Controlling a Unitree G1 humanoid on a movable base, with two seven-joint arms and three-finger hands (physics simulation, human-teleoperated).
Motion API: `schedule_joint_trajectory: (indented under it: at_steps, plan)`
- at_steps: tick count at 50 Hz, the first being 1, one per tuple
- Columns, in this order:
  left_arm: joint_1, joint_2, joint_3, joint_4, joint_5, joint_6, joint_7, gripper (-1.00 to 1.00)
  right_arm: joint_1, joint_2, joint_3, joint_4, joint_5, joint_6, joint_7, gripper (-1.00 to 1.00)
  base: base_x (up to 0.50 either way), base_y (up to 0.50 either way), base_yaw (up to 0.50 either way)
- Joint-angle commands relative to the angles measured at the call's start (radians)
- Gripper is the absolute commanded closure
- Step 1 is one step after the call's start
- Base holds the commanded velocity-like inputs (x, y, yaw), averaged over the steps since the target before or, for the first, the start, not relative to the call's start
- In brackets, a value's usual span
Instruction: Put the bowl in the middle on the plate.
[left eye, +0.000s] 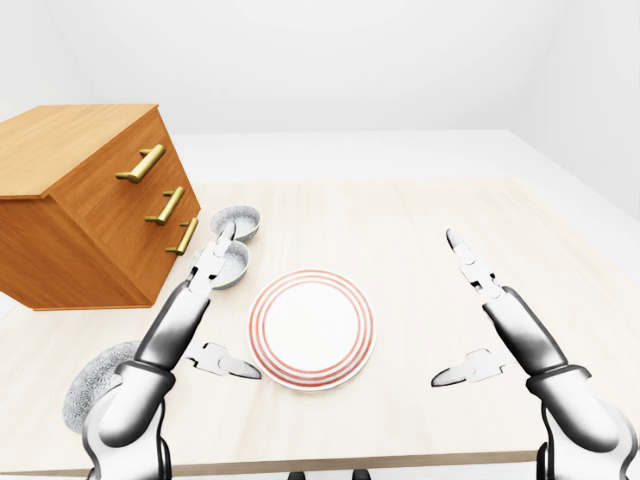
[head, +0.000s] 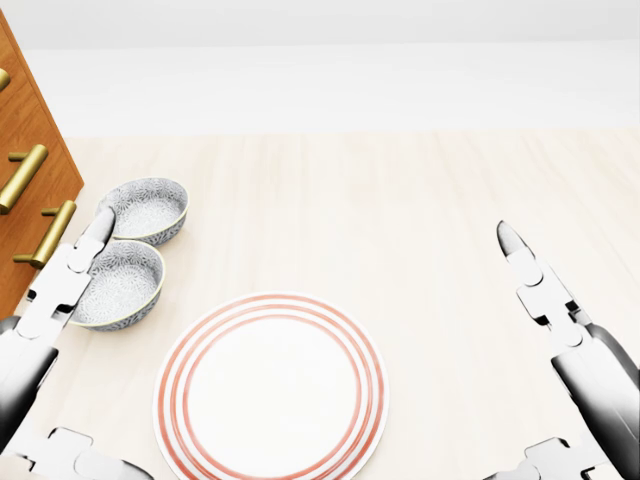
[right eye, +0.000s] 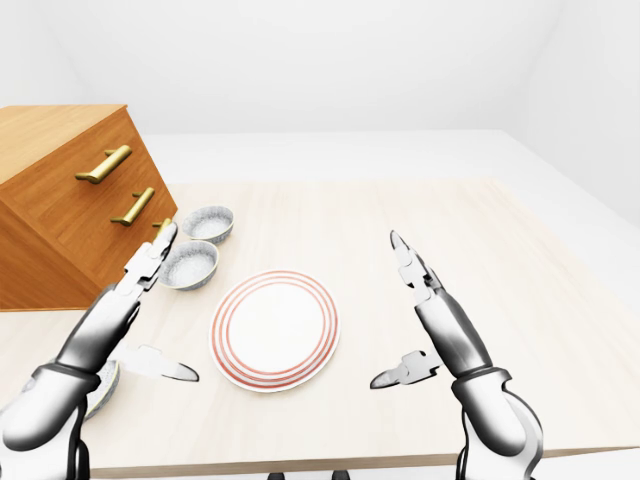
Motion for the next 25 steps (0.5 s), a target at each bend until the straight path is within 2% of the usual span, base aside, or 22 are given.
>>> schedule_joint_trajectory:
  at_steps: [1,25]
  plan:
    - [0.008,-0.005,-0.006,0.003,-0.002,0.000,0.007,-1.00,0.002,0.001,0.000,0.003,0.001,0.000,-0.001,-1.00,0.38,0.11,0.00]
    - [0.032,-0.016,-0.029,0.041,-0.009,0.000,0.037,-1.00,0.002,0.002,0.001,-0.019,0.009,0.000,0.013,-1.00,0.42,0.17,0.00]
